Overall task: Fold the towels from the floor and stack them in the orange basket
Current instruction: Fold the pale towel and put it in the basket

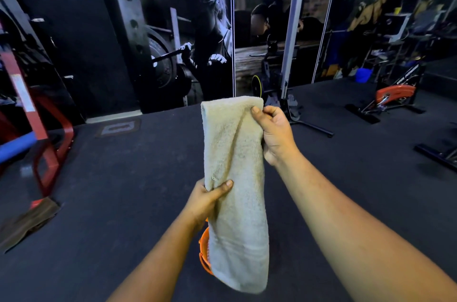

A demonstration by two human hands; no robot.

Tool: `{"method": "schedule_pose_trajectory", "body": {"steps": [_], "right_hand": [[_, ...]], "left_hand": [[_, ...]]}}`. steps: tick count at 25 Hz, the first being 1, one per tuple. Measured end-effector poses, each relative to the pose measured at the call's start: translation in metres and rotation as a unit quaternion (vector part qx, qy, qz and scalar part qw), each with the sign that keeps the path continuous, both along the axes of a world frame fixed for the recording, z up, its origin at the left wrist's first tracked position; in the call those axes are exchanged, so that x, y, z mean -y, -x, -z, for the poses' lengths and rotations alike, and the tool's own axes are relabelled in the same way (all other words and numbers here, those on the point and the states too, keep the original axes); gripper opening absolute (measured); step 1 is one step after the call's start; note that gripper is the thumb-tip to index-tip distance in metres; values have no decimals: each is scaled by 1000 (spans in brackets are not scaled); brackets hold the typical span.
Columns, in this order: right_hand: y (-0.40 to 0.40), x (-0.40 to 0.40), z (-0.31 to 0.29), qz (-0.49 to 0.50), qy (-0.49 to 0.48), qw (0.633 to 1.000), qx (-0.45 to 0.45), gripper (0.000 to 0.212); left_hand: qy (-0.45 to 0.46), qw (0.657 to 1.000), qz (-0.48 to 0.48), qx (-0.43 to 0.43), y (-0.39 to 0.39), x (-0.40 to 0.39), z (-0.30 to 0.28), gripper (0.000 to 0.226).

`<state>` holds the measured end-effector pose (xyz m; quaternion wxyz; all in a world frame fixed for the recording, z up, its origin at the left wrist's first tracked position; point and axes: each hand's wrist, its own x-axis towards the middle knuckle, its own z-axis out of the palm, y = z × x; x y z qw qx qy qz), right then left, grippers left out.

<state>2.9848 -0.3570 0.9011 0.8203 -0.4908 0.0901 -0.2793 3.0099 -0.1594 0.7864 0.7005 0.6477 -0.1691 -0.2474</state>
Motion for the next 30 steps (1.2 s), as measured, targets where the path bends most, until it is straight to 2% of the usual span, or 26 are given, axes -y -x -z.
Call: {"method": "schedule_pose_trajectory", "body": {"steps": [2,4,5,6,8,10,12,13,16,18,20,21,23,26,28,30], "right_hand": [[10,5,24,-34,-4,994,-105,53],[34,3,74,-160,15,967,-198,84],[48,-3,95,-201,38,953,-224,86],[58,-9,115,-201,47,950,-234,79],[64,-13,149,-138,48,962,-230,68],[68,-15,167,-115,75,962,-237,79],[70,-13,174,-137,108,951,-257,84],[70,-11,176,-148,119,948,-257,84],[67,-12,172,-145,145,947,-246,85],[63,-6,169,-166,201,935,-242,94],[60,-1,161,-206,300,897,-252,109],[56,2,155,-203,357,874,-258,114],[49,5,140,-163,457,836,-258,102],[38,8,115,-67,564,791,-229,56],[32,13,109,-38,570,793,-212,44],[27,16,112,-59,533,822,-193,43]], "left_hand": [[11,1000,-17,-7,4,8,-5,33],[22,999,-30,-32,3,13,-6,33],[25,998,-35,-45,0,13,-6,34],[23,998,-32,-58,-2,14,-4,35],[-22,997,-16,-76,-6,12,9,34],[-117,988,-21,-94,-9,8,28,37],[-200,972,-56,-105,-14,6,42,52],[-209,969,-82,-105,-15,7,43,61],[-162,978,-126,-48,-20,11,37,77],[-82,993,-73,-41,-20,6,36,99],[-65,998,-8,-2,-25,-2,33,114],[-86,996,16,34,-28,-5,26,113],[-143,984,26,104,-36,-11,10,106],[-182,967,0,177,-46,-15,-18,89],[-197,958,-20,207,-51,-17,-27,63],[-206,954,-34,217,-50,-18,-31,48]]}}
